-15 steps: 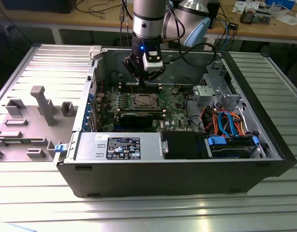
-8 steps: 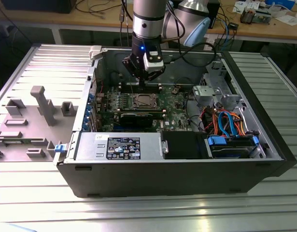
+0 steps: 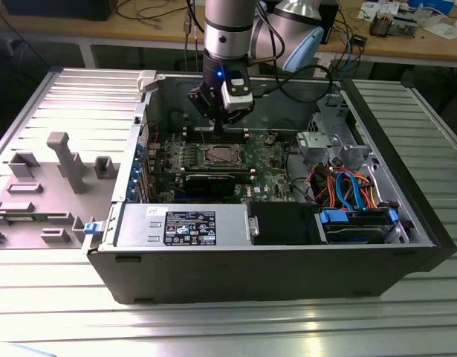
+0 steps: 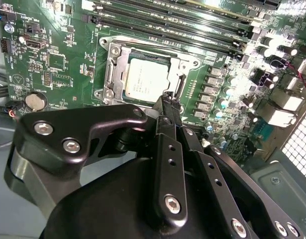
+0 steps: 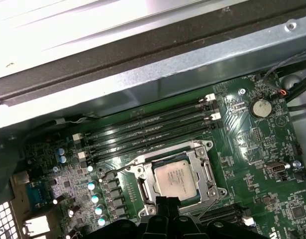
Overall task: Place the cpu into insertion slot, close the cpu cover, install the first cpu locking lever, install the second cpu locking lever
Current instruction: 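Install the first cpu locking lever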
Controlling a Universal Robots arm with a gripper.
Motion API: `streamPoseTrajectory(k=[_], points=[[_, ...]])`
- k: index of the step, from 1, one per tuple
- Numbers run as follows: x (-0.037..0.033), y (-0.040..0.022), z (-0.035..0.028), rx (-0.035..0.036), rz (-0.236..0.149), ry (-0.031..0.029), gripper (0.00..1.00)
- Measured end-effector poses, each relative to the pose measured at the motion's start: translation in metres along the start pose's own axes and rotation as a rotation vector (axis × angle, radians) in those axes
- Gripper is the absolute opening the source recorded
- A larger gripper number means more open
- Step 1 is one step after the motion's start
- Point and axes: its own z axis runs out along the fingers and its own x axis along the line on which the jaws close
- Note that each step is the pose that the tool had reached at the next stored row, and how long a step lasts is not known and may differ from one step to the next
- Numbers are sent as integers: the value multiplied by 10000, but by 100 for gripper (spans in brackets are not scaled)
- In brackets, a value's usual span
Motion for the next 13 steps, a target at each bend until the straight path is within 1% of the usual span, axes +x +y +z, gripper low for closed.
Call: streamPoseTrajectory(k=[13], points=[[0, 0, 0, 8, -353, -9, 11]])
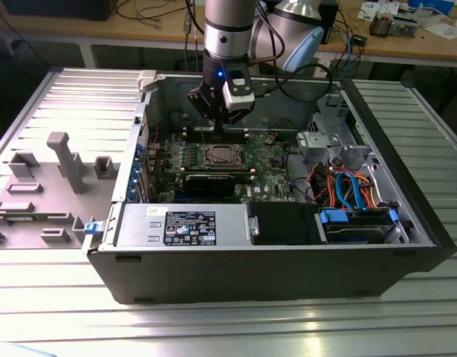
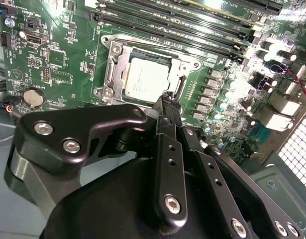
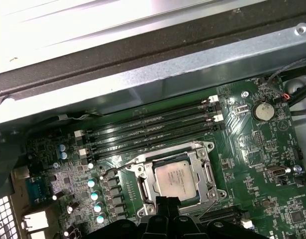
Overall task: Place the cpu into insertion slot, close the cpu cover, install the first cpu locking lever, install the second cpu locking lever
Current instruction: 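Install the first cpu locking lever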
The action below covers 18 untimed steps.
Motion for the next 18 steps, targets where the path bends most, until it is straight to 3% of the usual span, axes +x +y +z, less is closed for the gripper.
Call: streamPoseTrajectory(k=[18], points=[[0, 0, 0, 12, -525, -13, 11]])
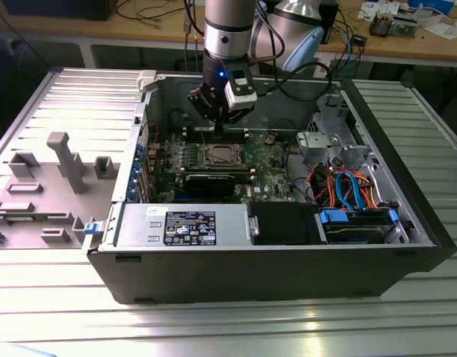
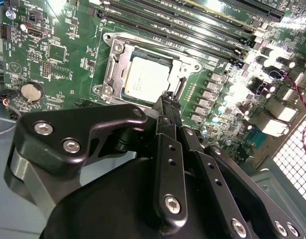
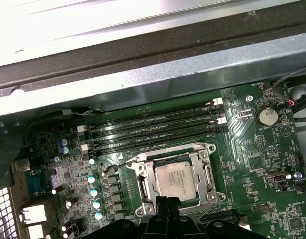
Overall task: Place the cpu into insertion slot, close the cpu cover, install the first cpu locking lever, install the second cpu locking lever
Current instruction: 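Install the first cpu locking lever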
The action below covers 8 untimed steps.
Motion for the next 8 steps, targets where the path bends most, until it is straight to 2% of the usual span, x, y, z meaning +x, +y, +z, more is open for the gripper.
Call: streamPoseTrajectory(k=[8], points=[[0, 0, 0, 4, -195, -5, 11]])
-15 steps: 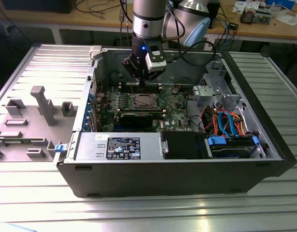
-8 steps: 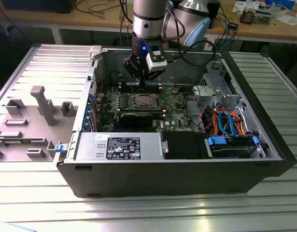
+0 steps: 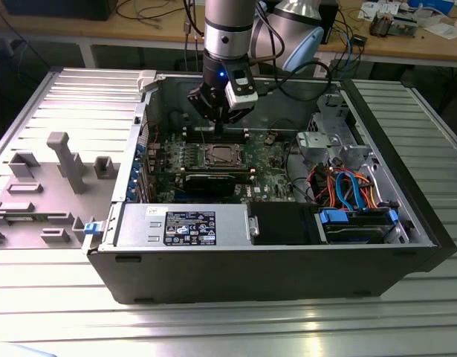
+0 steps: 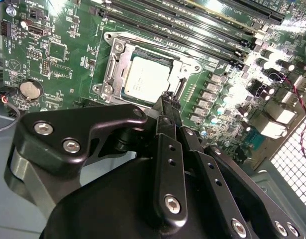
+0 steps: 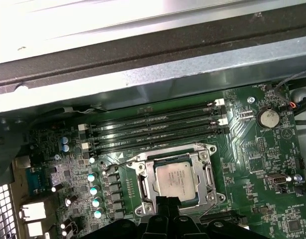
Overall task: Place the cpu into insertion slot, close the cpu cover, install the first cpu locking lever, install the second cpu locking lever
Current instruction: 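Install the first cpu locking lever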
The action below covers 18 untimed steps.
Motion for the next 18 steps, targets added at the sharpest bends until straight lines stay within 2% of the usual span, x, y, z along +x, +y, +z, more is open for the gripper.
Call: streamPoseTrajectory(k=[18], points=[[0, 0, 0, 7, -302, -8, 11]])
